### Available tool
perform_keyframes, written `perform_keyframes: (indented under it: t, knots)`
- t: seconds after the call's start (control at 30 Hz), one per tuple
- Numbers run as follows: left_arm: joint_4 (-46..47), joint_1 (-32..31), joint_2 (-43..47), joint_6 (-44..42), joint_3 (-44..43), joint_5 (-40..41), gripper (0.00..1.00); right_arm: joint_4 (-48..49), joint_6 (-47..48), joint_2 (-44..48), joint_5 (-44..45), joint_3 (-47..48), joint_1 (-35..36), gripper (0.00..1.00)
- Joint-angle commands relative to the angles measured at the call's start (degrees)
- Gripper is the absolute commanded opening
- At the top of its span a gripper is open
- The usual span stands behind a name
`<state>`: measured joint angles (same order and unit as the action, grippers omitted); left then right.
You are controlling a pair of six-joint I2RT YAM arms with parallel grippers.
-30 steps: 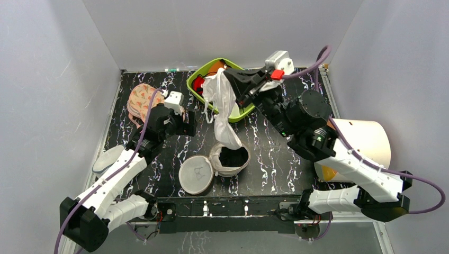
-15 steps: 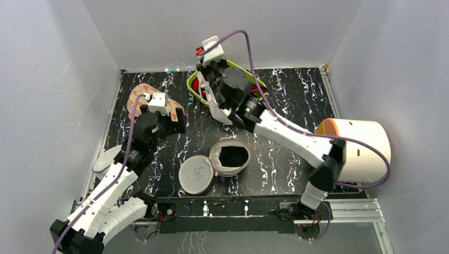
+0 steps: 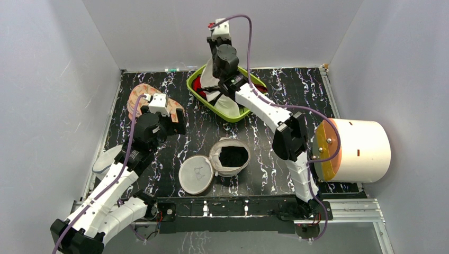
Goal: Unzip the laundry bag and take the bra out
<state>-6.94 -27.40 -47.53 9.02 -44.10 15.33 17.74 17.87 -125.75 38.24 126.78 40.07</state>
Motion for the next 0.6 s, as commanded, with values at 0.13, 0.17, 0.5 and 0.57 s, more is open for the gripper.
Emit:
perform_keyframes:
  t: [0.13,0.17,0.5,0.57]
  knots:
    - [0.4,0.2,0.0,0.4,-0.2,-1.6,0.98,9.1,-2.8,7.4,5.5,-24.7,-3.6,0.0]
    - [0.4,0.3,-0.2,0.4,-0.3,-1.6,0.98,9.7,-3.2,9.2,5.5,-28.1,-3.8,0.0]
    - [0.4,0.3,-1.7,0.4,-0.2,-1.9,0.98,3.7,-15.6,19.4,-0.5,-47.3,-8.1,0.0]
    - [0.4,0.3,-1.9,0.4,-0.3,-1.8,0.99,2.3,-16.2,20.3,-2.1,-48.6,-8.5,0.0]
